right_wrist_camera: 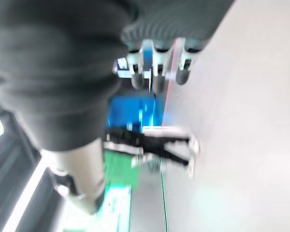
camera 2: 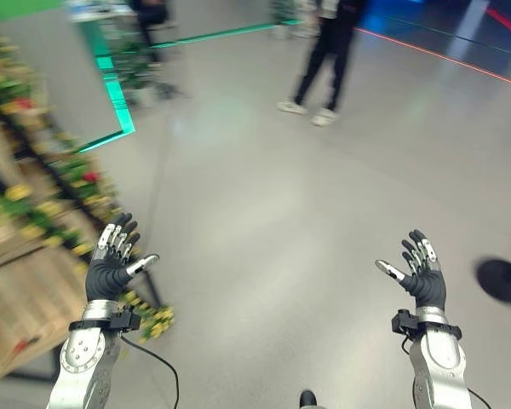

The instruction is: Pick up the fruits from the basket on one side to the basket on the other side

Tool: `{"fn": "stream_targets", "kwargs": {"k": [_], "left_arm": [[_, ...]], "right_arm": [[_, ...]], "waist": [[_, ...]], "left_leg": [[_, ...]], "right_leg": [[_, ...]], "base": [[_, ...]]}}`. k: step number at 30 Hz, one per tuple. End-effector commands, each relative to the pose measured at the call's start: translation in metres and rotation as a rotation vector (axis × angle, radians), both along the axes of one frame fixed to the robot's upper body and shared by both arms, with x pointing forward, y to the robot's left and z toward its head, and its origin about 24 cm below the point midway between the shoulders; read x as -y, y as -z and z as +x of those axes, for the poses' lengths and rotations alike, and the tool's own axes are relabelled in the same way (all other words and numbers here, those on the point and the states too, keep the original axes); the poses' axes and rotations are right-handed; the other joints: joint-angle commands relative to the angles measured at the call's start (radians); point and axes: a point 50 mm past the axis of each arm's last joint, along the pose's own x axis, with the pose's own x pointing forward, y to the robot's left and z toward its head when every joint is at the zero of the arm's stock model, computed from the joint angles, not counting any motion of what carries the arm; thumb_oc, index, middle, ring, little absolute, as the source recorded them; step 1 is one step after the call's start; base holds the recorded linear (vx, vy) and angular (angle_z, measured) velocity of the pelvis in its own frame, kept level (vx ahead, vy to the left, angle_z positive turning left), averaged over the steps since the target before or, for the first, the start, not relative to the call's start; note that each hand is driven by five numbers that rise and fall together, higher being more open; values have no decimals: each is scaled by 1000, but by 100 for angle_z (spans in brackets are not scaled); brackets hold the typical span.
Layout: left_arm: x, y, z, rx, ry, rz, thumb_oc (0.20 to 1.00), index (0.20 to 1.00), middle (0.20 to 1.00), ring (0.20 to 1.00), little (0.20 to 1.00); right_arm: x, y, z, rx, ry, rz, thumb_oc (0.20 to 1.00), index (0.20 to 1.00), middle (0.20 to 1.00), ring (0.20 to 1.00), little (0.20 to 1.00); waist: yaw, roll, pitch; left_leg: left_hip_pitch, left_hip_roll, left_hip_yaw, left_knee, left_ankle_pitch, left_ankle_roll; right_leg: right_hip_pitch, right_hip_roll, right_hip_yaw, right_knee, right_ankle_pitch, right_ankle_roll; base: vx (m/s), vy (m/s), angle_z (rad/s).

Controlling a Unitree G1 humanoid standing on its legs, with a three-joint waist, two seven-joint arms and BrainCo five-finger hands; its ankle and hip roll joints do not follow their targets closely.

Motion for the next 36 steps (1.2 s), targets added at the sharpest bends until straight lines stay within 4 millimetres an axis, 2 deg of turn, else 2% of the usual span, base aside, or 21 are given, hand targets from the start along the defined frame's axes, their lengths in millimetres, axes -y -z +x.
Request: {"fn": "stream_targets", "kwargs": {"k": [1,2,4,6,7,9,10,11,13,15,18,24,26,27,29,30,31,32,33,35,36], "left_arm": [[11,-23,1,132,62,33,1000,1000,1000,1000,1000],[17,-15,4,93,84,10,1000,1000,1000,1000,1000],[20,-14,6,88,91,4,1000,1000,1000,1000,1000],[25,-5,4,53,87,-18,1000,1000,1000,1000,1000],[27,-2,3,38,89,-24,1000,1000,1000,1000,1000],[23,-2,0,40,84,-5,1000,1000,1000,1000,1000],[22,-2,2,39,72,19,1000,1000,1000,1000,1000],[18,-3,1,49,46,23,1000,1000,1000,1000,1000],[14,-3,-1,51,21,20,1000,1000,1000,1000,1000],[3,-4,-4,59,-40,34,1000,1000,1000,1000,1000],[2,-5,-2,57,-42,28,1000,1000,1000,1000,1000],[7,-11,3,84,-6,44,1000,1000,1000,1000,1000],[0,-9,-1,74,-30,40,1000,1000,1000,1000,1000],[-6,-12,-4,81,-59,56,1000,1000,1000,1000,1000],[-8,-12,-3,81,-62,61,1000,1000,1000,1000,1000],[-8,-13,-3,82,-62,61,1000,1000,1000,1000,1000],[-10,-12,-4,78,-68,69,1000,1000,1000,1000,1000],[-14,-14,-5,79,-83,90,1000,1000,1000,1000,1000],[-13,-14,-5,79,-83,90,1000,1000,1000,1000,1000],[-17,-18,-7,92,-101,111,1000,1000,1000,1000,1000],[-18,-19,-7,97,-107,112,1000,1000,1000,1000,1000]], "right_arm": [[7,-47,2,216,4,-97,1000,1000,1000,1000,1000],[8,-43,-2,211,13,-67,1000,1000,1000,1000,1000],[7,-45,-3,227,16,-60,1000,1000,1000,1000,1000],[-3,-42,3,228,-24,-8,1000,1000,1000,1000,1000],[-5,-38,3,210,-32,-2,1000,1000,1000,1000,1000],[-4,-35,3,203,-23,-7,1000,1000,1000,1000,1000],[-9,-33,6,190,-41,-21,1000,1000,1000,1000,1000],[-16,-32,10,186,-72,-27,1000,1000,1000,1000,1000],[-21,-30,13,173,-94,-34,1000,1000,1000,1000,1000],[-19,-21,8,128,-96,-46,1000,1000,1000,1000,1000],[-17,-16,5,98,-107,-51,1000,1000,1000,1000,1000],[-13,-9,4,34,-107,-98,1000,1000,1000,1000,1000],[-13,-2,3,11,-102,-74,1000,1000,1000,1000,1000],[-10,3,-1,-19,-80,-93,1000,1000,1000,1000,1000],[-4,7,-7,-43,-54,-97,1000,1000,1000,1000,1000],[-4,7,-7,-42,-54,-96,1000,1000,1000,1000,1000],[-2,8,-8,-46,-46,-104,1000,1000,1000,1000,1000],[0,8,-7,-43,-29,-100,1000,1000,1000,1000,1000],[0,8,-7,-43,-29,-100,1000,1000,1000,1000,1000],[-3,8,-5,-34,-22,-90,1000,1000,1000,1000,1000],[-2,10,-4,-37,-9,-83,1000,1000,1000,1000,1000]], "waist": [[-49,-19,5],[-55,-34,7],[-47,-52,22],[-14,-81,36],[4,-100,35],[18,-116,30],[36,-101,32],[72,-93,40],[103,-92,49],[131,-90,53],[149,-83,42],[122,-75,0],[113,-83,-15],[107,-96,-19],[75,-105,-20],[77,-104,-20],[70,-107,-21],[71,-112,-17],[72,-112,-21],[98,-109,-17],[96,-106,-17]], "left_leg": [[-7,95,-20,280,-45,3],[-63,176,-110,469,95,-6],[-108,189,-164,550,131,22],[-183,2,-332,623,47,50],[-223,-49,-344,592,14,72],[-279,-75,-363,499,-31,94],[-310,-116,-464,318,-23,94],[-321,-171,-577,226,24,86],[-302,-176,-634,151,67,71],[-345,-216,-775,57,109,53],[-353,-256,-817,50,145,44],[-308,-285,-810,102,57,91],[-277,-265,-744,66,47,103],[-242,-249,-676,42,20,123],[-210,-241,-623,39,-6,131],[-214,-239,-621,39,-2,130],[-195,-236,-598,44,-26,136],[-180,-215,-543,49,-38,130],[-177,-215,-542,47,-45,131],[-150,-175,-445,44,-68,119],[-138,-163,-416,34,-68,114]], "right_leg": [[109,68,115,-80,-77,41],[162,157,207,-106,-106,-16],[177,185,240,-125,-84,-56],[202,207,347,-154,-62,-72],[230,212,400,-182,-43,-63],[267,224,474,-218,-32,-37],[301,247,555,-218,-43,-19],[325,272,615,-209,-51,-9],[335,290,675,-188,-60,-9],[375,329,791,-152,-97,-12],[394,339,875,-152,-94,8],[364,303,998,-133,-113,48],[338,296,965,-108,-109,62],[277,262,840,-67,-93,81],[244,242,764,-50,-92,98],[240,244,767,-51,-86,98],[225,230,720,-53,-91,93],[190,210,603,-60,-74,77],[192,210,603,-61,-79,77],[174,109,311,-79,-75,71],[172,81,258,-93,-58,79]], "base": [[336,-722,-175],[282,-801,-85],[109,-439,-119],[117,-191,-242],[163,-221,-257],[268,-130,-271],[460,24,-256],[482,39,-202],[206,-41,-379],[358,-58,-366],[288,50,-183],[163,209,-148],[168,201,-96],[110,151,-125],[87,146,-150],[39,89,-94],[-31,84,-56],[12,91,-43],[-38,59,-106],[-44,-37,-161],[-57,-81,-138]]}}
